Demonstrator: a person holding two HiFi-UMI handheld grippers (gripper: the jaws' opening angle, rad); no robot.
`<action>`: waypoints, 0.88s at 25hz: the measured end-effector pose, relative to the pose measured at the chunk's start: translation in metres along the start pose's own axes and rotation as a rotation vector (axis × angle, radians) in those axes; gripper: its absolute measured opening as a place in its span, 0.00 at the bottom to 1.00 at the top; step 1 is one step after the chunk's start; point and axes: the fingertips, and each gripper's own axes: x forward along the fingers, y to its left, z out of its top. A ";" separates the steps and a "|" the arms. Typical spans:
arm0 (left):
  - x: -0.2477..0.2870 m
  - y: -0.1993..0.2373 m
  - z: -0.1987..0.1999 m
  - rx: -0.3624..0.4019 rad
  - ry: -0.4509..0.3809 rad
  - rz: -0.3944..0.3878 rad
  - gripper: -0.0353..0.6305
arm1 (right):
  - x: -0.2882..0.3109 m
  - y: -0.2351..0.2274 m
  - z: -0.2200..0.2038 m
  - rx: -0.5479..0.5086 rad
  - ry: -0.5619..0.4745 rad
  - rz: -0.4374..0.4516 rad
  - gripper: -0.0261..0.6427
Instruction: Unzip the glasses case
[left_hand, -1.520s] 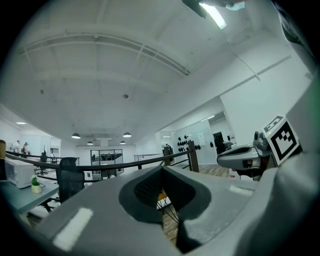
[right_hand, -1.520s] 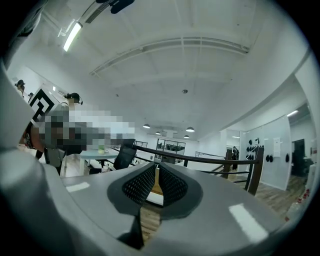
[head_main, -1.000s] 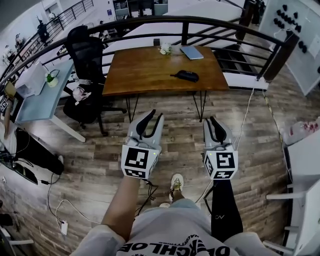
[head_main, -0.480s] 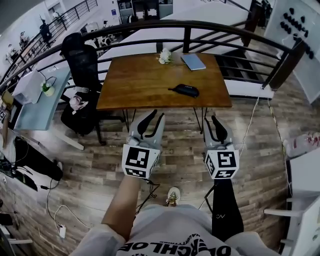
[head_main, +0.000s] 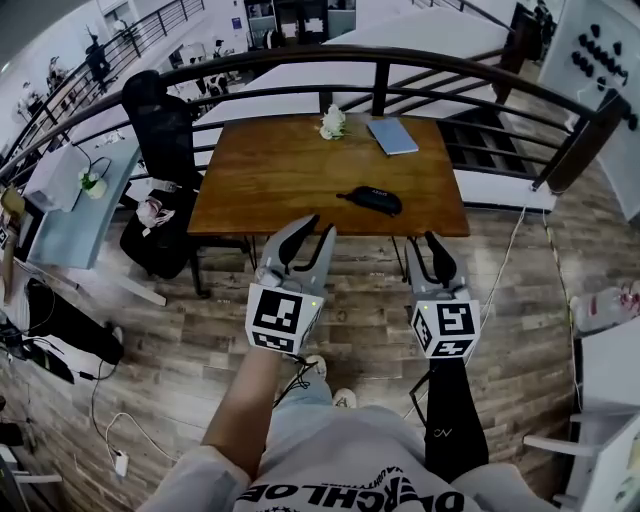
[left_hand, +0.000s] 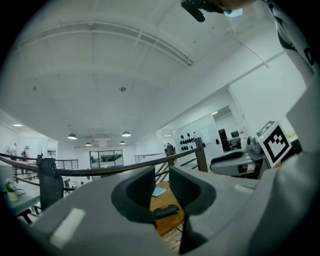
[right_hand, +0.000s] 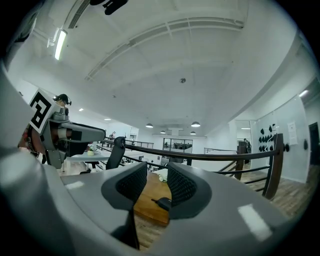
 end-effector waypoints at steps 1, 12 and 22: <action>0.007 0.001 -0.002 -0.001 0.001 -0.008 0.18 | 0.005 -0.003 -0.001 0.001 0.003 0.000 0.27; 0.106 0.030 -0.025 0.002 0.003 -0.102 0.18 | 0.087 -0.047 -0.012 0.008 0.017 -0.045 0.29; 0.230 0.080 -0.037 -0.016 0.001 -0.239 0.18 | 0.186 -0.098 -0.009 0.002 0.049 -0.121 0.31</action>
